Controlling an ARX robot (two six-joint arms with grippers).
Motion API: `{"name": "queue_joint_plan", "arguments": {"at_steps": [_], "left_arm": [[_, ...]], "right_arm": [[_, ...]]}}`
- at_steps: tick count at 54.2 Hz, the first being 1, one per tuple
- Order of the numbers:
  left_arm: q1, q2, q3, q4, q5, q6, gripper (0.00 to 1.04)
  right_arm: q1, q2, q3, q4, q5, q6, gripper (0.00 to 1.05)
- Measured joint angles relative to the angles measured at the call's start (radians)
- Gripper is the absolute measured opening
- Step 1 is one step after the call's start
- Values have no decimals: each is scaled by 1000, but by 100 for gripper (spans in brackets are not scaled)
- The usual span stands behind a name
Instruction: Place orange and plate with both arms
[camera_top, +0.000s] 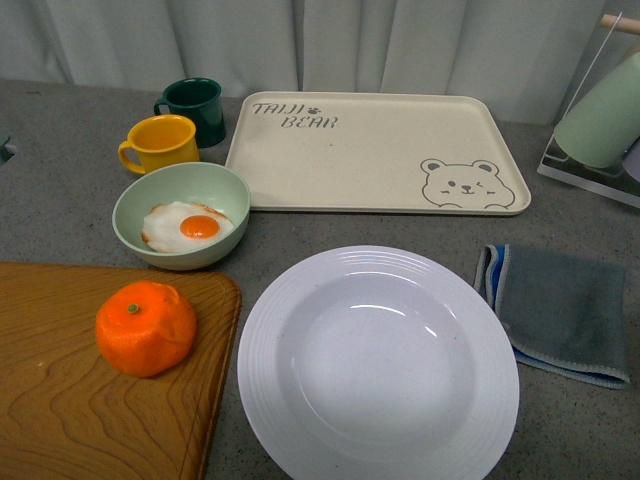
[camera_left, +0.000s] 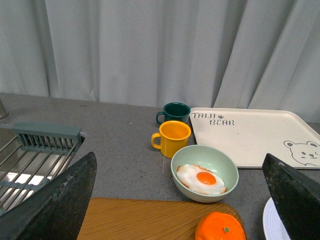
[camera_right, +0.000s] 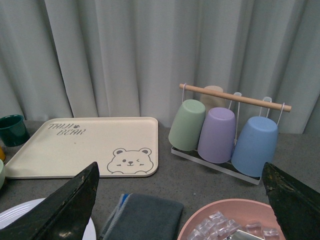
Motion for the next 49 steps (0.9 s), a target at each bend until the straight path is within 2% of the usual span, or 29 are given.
{"name": "queue_joint_plan", "arguments": {"at_steps": [3, 8, 12, 17, 23, 29, 35, 49], "left_arm": [[0, 0, 0, 0, 0, 0, 98], [-38, 114, 58, -154, -102, -94, 98], [-72, 320, 71, -84, -123, -161, 98], [-122, 702, 159, 160, -85, -200, 98], [-136, 998, 253, 270, -28, -212, 98], [-147, 1224, 320, 267, 50, -222, 98], [-164, 1445, 415, 227, 72, -218, 98], [-189, 1586, 506, 204, 97, -205, 98]], "right_arm": [[0, 0, 0, 0, 0, 0, 95], [0, 0, 0, 0, 0, 0, 95], [0, -1, 0, 0, 0, 0, 95], [0, -1, 0, 0, 0, 0, 95], [0, -1, 0, 0, 0, 0, 95], [0, -1, 0, 0, 0, 0, 95], [0, -1, 0, 0, 0, 0, 95], [0, -1, 0, 0, 0, 0, 95]]}}
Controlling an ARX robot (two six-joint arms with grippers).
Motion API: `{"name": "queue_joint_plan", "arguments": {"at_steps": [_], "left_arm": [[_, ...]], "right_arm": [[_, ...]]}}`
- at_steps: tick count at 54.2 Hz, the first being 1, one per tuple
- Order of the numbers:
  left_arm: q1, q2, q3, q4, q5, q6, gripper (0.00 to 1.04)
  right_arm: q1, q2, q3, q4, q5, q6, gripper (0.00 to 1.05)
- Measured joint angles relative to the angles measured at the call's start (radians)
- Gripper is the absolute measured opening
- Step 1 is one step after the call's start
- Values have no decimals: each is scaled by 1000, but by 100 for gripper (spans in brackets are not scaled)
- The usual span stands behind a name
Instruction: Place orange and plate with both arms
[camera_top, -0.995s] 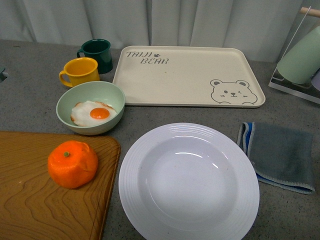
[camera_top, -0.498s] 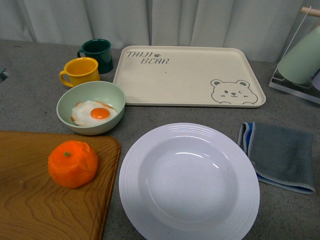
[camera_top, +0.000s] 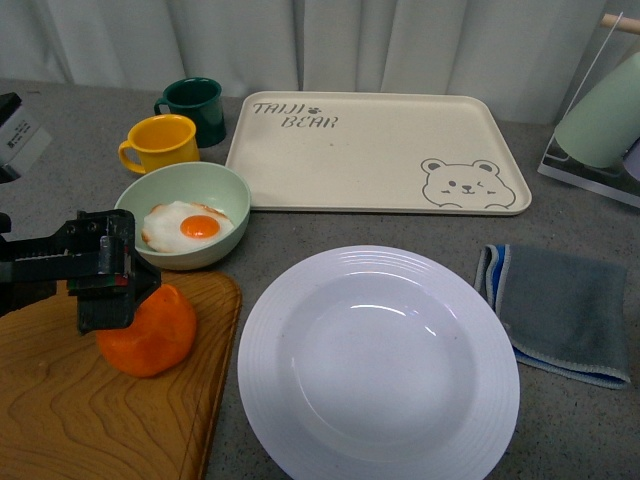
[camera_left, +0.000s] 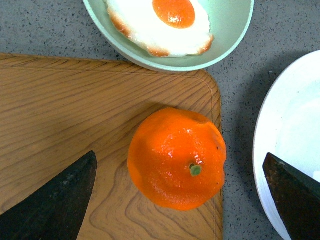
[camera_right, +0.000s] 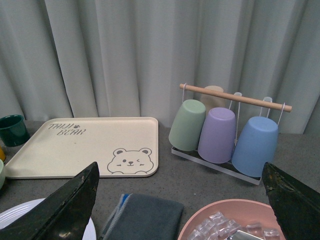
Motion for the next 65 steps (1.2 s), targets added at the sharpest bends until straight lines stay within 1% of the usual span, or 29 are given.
{"name": "queue_joint_plan", "arguments": {"at_steps": [9, 18, 26, 29, 40, 43, 49, 55, 61, 65], "left_arm": [[-10, 51, 33, -15, 20, -27, 98], [-49, 74, 52, -68, 58, -59, 98], [-66, 118, 71, -78, 64, -82, 98], [-67, 135, 72, -63, 83, -92, 98], [-58, 202, 86, -51, 27, -88, 98], [-54, 212, 87, -46, 15, -89, 93], [-50, 216, 90, -43, -7, -90, 75], [-57, 191, 90, -43, -13, -97, 62], [-82, 140, 90, -41, -18, -112, 56], [-111, 98, 90, -41, -22, -118, 54]], "right_arm": [[0, 0, 0, 0, 0, 0, 95], [0, 0, 0, 0, 0, 0, 95], [0, 0, 0, 0, 0, 0, 95], [0, 0, 0, 0, 0, 0, 95], [0, 0, 0, 0, 0, 0, 95], [0, 0, 0, 0, 0, 0, 95], [0, 0, 0, 0, 0, 0, 95], [0, 0, 0, 0, 0, 0, 95], [0, 0, 0, 0, 0, 0, 95], [0, 0, 0, 0, 0, 0, 95]]}}
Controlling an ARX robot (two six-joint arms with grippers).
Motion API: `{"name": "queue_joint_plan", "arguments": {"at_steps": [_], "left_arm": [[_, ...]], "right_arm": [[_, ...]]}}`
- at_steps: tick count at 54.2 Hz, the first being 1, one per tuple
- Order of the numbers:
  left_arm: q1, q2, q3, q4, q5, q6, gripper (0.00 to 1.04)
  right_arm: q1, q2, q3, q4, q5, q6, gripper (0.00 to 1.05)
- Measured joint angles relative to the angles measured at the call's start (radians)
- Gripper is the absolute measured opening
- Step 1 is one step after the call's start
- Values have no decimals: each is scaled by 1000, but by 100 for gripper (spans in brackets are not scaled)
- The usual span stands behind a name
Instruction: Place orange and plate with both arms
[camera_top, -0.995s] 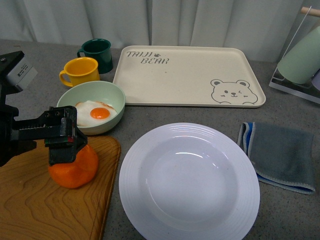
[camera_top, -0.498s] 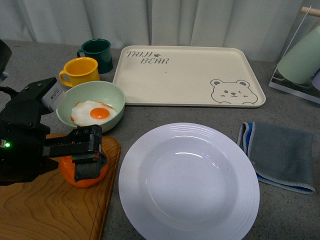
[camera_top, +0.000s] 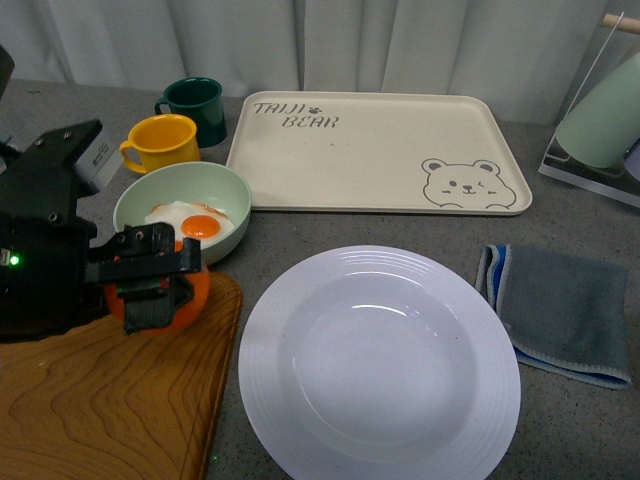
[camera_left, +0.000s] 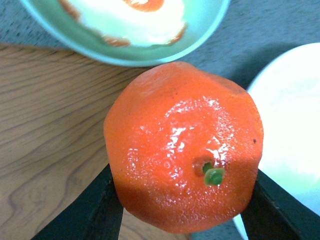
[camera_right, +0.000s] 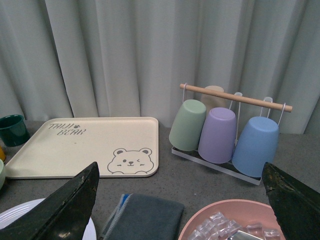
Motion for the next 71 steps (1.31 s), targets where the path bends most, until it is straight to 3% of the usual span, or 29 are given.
{"name": "queue_joint_plan", "arguments": {"at_steps": [8, 15, 21, 39, 50, 67, 71], "left_arm": [[-94, -50, 23, -11, -22, -8, 53], [-258, -18, 76, -24, -45, -17, 53], [-332, 59, 109, -17, -45, -37, 52], [-386, 222, 179, -8, -74, -42, 52], [-373, 262, 201, 8, -82, -50, 52], [-350, 265, 207, 13, -65, -83, 98], [-346, 258, 207, 14, -63, -88, 99]], "right_arm": [[0, 0, 0, 0, 0, 0, 95], [0, 0, 0, 0, 0, 0, 95], [0, 0, 0, 0, 0, 0, 95], [0, 0, 0, 0, 0, 0, 95], [0, 0, 0, 0, 0, 0, 95], [0, 0, 0, 0, 0, 0, 95], [0, 0, 0, 0, 0, 0, 95]]}}
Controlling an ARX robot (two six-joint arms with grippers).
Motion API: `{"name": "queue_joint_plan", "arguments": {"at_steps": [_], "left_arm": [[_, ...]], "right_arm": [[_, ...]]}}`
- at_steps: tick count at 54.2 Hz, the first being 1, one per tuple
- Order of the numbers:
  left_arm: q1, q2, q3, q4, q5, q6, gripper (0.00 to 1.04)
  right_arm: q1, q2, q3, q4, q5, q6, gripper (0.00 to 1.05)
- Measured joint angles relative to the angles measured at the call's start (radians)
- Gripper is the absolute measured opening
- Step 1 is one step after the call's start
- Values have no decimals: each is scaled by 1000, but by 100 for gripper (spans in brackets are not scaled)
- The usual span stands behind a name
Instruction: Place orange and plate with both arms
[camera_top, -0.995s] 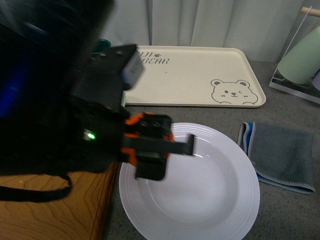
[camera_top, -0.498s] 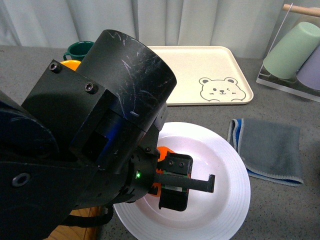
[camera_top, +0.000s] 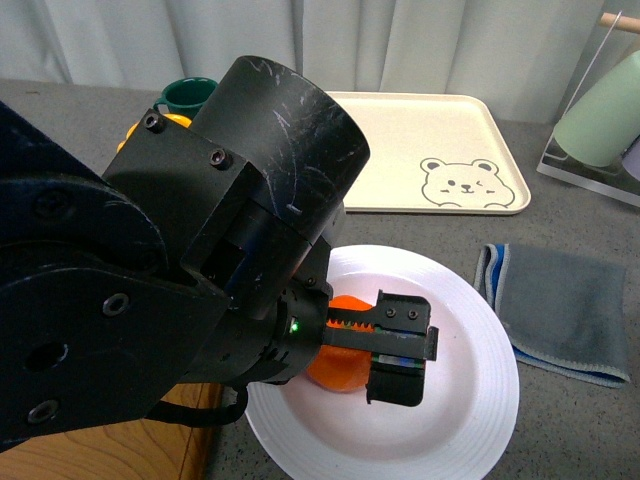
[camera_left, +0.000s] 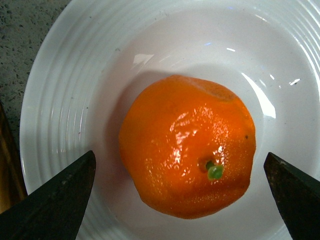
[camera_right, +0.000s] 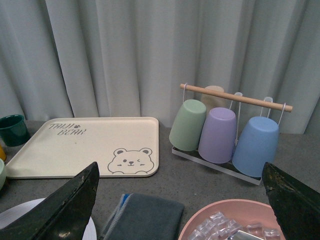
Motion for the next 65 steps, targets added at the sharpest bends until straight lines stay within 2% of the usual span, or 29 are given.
{"name": "queue_joint_plan", "arguments": {"at_steps": [16, 22, 28, 37, 39, 41, 42, 44, 48, 51, 56, 65], "left_arm": [[76, -45, -12, 29, 55, -51, 98], [165, -77, -32, 50, 115, -76, 98], [267, -123, -63, 35, 100, -70, 98], [353, -223, -140, 90, 71, -61, 98], [354, -221, -177, 209, -8, -16, 94], [356, -200, -239, 429, -135, 67, 87], [358, -197, -257, 484, -161, 89, 85], [368, -178, -334, 696, -236, 178, 78], [393, -182, -454, 1008, -245, 288, 65], [412, -230, -494, 1130, -237, 335, 56], [440, -333, -543, 1166, -214, 370, 42], [486, -465, -649, 1107, -166, 395, 13]], "right_arm": [[0, 0, 0, 0, 0, 0, 95], [0, 0, 0, 0, 0, 0, 95], [0, 0, 0, 0, 0, 0, 95], [0, 0, 0, 0, 0, 0, 95], [0, 0, 0, 0, 0, 0, 95], [0, 0, 0, 0, 0, 0, 95], [0, 0, 0, 0, 0, 0, 95], [0, 0, 0, 0, -1, 0, 95], [0, 0, 0, 0, 1, 0, 95], [0, 1, 0, 0, 0, 0, 95], [0, 0, 0, 0, 1, 0, 95], [0, 0, 0, 0, 0, 0, 95]]}}
